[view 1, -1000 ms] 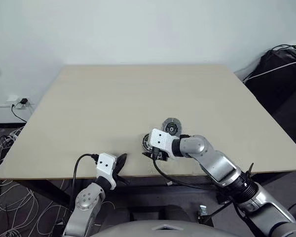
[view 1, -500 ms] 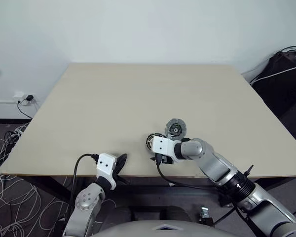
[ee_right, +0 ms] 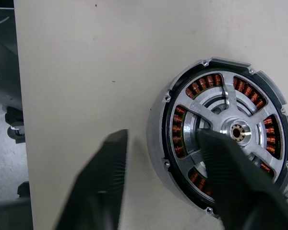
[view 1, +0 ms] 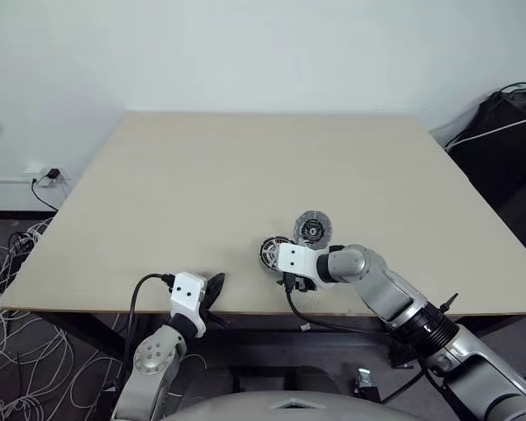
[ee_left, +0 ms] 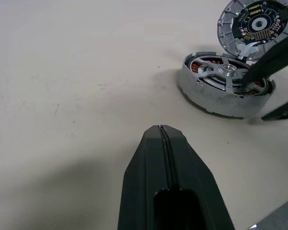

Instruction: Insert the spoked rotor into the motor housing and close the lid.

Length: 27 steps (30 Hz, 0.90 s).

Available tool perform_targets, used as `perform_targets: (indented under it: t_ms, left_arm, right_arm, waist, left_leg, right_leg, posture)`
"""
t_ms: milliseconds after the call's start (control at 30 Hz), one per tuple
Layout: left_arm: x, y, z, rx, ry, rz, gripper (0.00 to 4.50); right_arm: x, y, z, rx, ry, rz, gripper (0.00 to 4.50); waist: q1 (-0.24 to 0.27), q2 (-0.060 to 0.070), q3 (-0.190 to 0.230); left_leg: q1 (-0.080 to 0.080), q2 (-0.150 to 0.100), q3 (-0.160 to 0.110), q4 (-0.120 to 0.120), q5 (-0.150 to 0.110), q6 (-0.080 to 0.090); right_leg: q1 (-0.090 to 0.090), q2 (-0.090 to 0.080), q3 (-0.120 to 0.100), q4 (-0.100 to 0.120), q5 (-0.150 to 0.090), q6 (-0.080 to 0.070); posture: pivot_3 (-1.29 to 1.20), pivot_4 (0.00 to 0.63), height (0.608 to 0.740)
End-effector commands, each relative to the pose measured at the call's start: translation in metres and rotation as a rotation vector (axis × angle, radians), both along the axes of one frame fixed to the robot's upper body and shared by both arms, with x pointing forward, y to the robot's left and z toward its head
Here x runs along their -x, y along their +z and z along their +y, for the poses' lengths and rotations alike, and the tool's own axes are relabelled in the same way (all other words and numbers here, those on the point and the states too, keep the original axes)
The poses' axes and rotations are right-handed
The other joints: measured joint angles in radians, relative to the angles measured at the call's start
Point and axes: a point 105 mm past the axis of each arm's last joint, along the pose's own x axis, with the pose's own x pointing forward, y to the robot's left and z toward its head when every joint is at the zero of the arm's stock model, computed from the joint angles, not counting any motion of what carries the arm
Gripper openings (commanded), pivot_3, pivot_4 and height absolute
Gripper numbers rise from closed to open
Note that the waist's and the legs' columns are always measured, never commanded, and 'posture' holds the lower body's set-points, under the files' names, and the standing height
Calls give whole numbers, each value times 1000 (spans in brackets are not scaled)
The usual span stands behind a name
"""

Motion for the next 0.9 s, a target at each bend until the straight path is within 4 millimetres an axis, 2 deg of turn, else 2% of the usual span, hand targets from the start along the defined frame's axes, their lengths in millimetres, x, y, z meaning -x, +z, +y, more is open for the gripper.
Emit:
perform_targets:
  t_ms: [33,133,367,600,900]
  left_arm:
    - [-5,11,-3,11,-7,-46,0]
    - [-5,11,-3,13,-7,-45,0]
    - [-5,11,-4,14,-5,-44,0]
    - [-5,11,-4,15,-5,-44,0]
    - [-4,11,-5,17,-9,-41,0]
  right_arm:
    - [-4,7,-1,-14,-11,-24,1035]
    - [-4,8,3,-36,-21,-22,102]
    - [-8,13,9,-97,-98,-5,72]
    - [-17,18,15,-184,-319,90,72]
    - [-16,21,20,-196,-347,123,72]
  waist:
    - [0,0,0]
    - [1,0,0]
    - [-1,0,0]
    - [-4,0,0]
    - [-4,1,0]
  left_leg:
    - [0,0,0,0,0,0]
    - [0,0,0,0,0,0]
    - [0,0,0,0,0,0]
    - [0,0,0,0,0,1]
    - [0,0,0,0,0,-1]
  right_leg:
    - [0,0,0,0,0,0]
    - [0,0,0,0,0,0]
    - [0,0,0,0,0,0]
    - [0,0,0,1,0,0]
    - [-1,0,0,1,0,-1]
  posture:
    - [0,0,740]
    - [0,0,740]
    - [0,0,740]
    - [0,0,740]
    - [0,0,740]
